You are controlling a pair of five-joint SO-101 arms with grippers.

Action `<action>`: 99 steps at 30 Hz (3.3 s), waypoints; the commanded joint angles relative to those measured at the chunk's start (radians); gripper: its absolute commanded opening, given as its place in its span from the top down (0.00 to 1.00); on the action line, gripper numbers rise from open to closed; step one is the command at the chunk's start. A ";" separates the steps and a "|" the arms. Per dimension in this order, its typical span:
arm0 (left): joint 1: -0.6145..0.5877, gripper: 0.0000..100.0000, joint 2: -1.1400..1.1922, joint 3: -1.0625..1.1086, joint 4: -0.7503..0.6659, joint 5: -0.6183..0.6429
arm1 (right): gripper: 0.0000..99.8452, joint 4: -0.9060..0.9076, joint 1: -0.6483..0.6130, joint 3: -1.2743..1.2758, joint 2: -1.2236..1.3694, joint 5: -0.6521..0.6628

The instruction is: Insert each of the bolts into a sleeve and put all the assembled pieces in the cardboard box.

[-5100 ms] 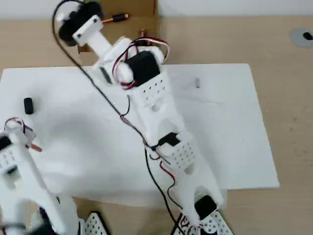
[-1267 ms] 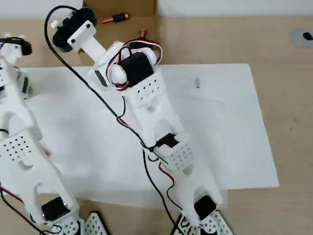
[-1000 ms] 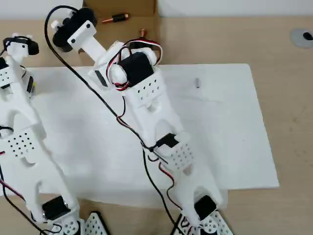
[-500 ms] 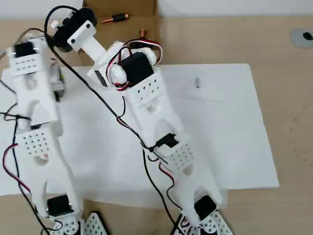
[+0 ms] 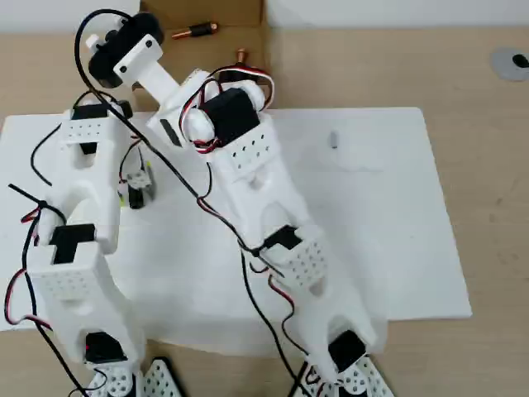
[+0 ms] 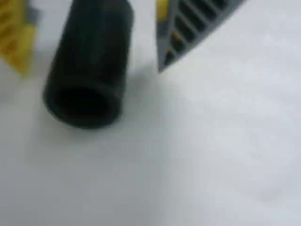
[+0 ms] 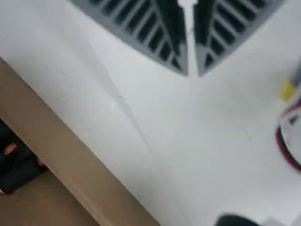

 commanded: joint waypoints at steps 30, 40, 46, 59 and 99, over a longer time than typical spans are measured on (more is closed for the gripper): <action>-0.433 0.78 -0.651 0.631 -0.167 0.157 | 0.94 -0.140 -0.179 0.225 0.005 -0.236; -0.520 0.78 -0.654 0.631 -0.239 0.161 | 0.94 -0.143 -0.208 0.220 0.133 -0.345; -0.548 0.78 -0.651 0.632 -0.299 0.155 | 0.94 -0.158 -0.217 0.223 0.147 -0.345; -0.552 0.78 -0.650 0.741 -0.526 0.155 | 0.94 -0.150 -0.213 0.226 0.148 -0.345; -0.595 0.99 -0.650 0.528 -0.233 0.221 | 0.94 -0.157 -0.211 0.228 0.179 -0.351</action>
